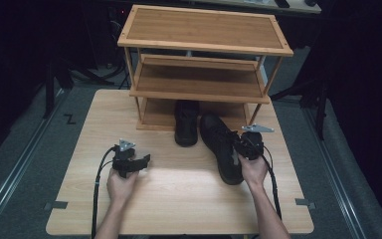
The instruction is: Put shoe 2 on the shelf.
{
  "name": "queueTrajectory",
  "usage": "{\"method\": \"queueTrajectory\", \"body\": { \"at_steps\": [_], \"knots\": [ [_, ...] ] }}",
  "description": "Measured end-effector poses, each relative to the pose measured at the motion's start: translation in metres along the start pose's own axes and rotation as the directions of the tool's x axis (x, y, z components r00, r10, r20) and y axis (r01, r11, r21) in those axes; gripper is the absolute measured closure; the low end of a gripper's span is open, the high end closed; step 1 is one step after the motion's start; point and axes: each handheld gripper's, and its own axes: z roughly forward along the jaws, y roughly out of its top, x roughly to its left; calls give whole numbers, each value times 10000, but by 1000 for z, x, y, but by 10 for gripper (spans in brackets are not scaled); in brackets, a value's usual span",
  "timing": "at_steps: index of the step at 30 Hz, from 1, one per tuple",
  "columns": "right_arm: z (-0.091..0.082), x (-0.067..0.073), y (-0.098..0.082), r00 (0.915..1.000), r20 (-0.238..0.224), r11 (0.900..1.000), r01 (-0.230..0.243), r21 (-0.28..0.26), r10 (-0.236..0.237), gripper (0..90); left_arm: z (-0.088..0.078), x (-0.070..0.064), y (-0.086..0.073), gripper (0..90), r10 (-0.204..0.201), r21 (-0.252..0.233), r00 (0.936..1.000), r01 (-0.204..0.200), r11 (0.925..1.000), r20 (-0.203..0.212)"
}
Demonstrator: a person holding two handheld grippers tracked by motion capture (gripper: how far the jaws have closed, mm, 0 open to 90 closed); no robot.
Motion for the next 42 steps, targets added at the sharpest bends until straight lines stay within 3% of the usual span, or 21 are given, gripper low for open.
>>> {"method": "queueTrajectory", "body": {
  "at_steps": [10,16,34,42],
  "knots": [
    [10,-10,11,9992,311,9997,-236,36,234,883,0,0,0,313,-3,-4,10000,3,10000,10],
    [18,-15,19,9985,259,9988,-485,30,484,882,0,0,0,313,-1,-1,10000,1,10000,4],
    [37,-7,51,9967,799,9998,-124,-130,134,882,0,-1,0,312,53,17,10000,-53,10000,39],
    [46,-13,57,9924,986,9969,-701,-370,734,882,0,-1,0,312,48,17,10000,-48,10000,54]
  ]
}}
